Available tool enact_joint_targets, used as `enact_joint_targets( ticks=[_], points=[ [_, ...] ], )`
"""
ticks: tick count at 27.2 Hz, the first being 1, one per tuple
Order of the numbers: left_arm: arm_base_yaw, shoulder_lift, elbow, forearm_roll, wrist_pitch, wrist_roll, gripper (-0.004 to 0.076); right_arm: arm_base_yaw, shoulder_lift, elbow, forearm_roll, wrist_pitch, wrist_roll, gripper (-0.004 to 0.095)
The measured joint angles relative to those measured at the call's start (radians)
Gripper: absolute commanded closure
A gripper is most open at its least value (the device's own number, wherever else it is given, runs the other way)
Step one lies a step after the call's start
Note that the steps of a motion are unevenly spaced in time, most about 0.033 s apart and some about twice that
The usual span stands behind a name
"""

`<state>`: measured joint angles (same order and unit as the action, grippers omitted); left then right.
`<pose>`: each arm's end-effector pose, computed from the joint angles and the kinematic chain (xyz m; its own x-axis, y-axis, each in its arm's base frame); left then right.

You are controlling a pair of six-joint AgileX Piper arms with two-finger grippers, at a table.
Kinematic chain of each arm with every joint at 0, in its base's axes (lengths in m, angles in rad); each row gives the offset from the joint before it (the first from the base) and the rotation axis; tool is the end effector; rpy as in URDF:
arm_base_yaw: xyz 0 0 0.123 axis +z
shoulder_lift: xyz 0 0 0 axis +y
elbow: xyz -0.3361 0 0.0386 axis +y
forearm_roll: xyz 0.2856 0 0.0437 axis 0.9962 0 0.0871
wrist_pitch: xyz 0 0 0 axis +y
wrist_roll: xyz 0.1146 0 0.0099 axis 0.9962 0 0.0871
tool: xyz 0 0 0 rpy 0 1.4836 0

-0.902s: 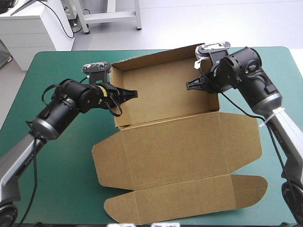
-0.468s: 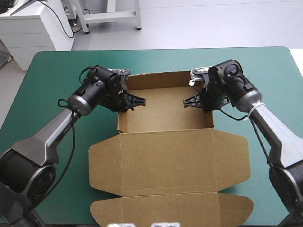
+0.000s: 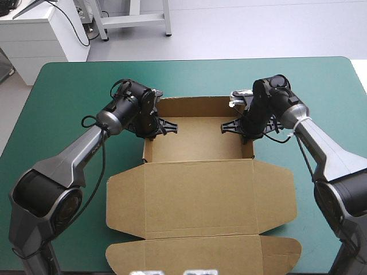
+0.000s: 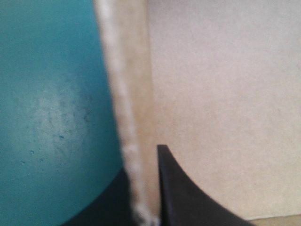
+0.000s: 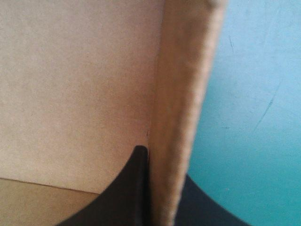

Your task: Fold the box

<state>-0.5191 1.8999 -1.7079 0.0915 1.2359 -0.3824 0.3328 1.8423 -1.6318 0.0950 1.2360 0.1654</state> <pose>0.4043 -0.2196 0.3054 -0.9578 0.1514 -0.2442 0.1562 0.9877 -0.0003 0.4123 0.1534 0.3075 -0.9731 -0.1304 -0.1901 -0.1561 0.9795 0.1272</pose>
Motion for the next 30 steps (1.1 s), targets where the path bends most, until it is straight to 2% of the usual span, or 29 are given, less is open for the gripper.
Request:
enact_joint_targets(
  ticks=[5,8,11,16,18,20,25,27,28,29,30],
  points=[
    [0.0,0.024,0.0,0.003,-0.001,0.018,0.0728,0.0,0.029,0.0,0.001,-0.003,-0.007,0.0917],
    [0.0,0.036,-0.001,0.002,-0.002,0.028,0.0688,0.0,0.04,0.0,0.001,-0.003,-0.018,0.0864],
    [0.0,0.046,-0.001,0.002,-0.002,0.036,0.0596,0.0,0.041,0.0,0.0,-0.003,-0.035,0.0724],
    [0.0,0.051,-0.001,0.022,-0.006,0.064,0.038,0.0,0.041,0.0,0.011,-0.002,-0.068,0.0417],
    [-0.001,0.051,-0.001,0.022,-0.006,0.07,0.0309,0.002,0.041,0.0,0.02,-0.004,-0.071,0.0344],
    [-0.002,0.051,-0.001,0.021,-0.006,0.074,0.0274,0.003,0.041,0.0,0.021,-0.004,-0.063,0.0298],
    [-0.002,0.052,-0.092,0.027,-0.004,0.106,0.0279,0.003,0.041,-0.055,-0.019,-0.003,-0.004,0.0281],
    [-0.002,0.052,-0.147,0.027,-0.004,0.108,0.0314,0.003,0.041,-0.099,-0.033,-0.003,0.017,0.0281],
    [-0.002,0.049,-0.167,0.027,-0.003,0.108,0.0347,0.003,0.039,-0.121,-0.034,-0.003,0.024,0.0281],
    [-0.002,0.044,-0.191,0.027,-0.002,0.113,0.0507,0.003,0.036,-0.137,-0.032,-0.003,0.028,0.0281],
    [-0.002,0.025,-0.227,0.024,-0.002,0.167,0.0593,0.003,0.02,-0.168,-0.022,-0.003,0.033,0.0281]
  ],
)
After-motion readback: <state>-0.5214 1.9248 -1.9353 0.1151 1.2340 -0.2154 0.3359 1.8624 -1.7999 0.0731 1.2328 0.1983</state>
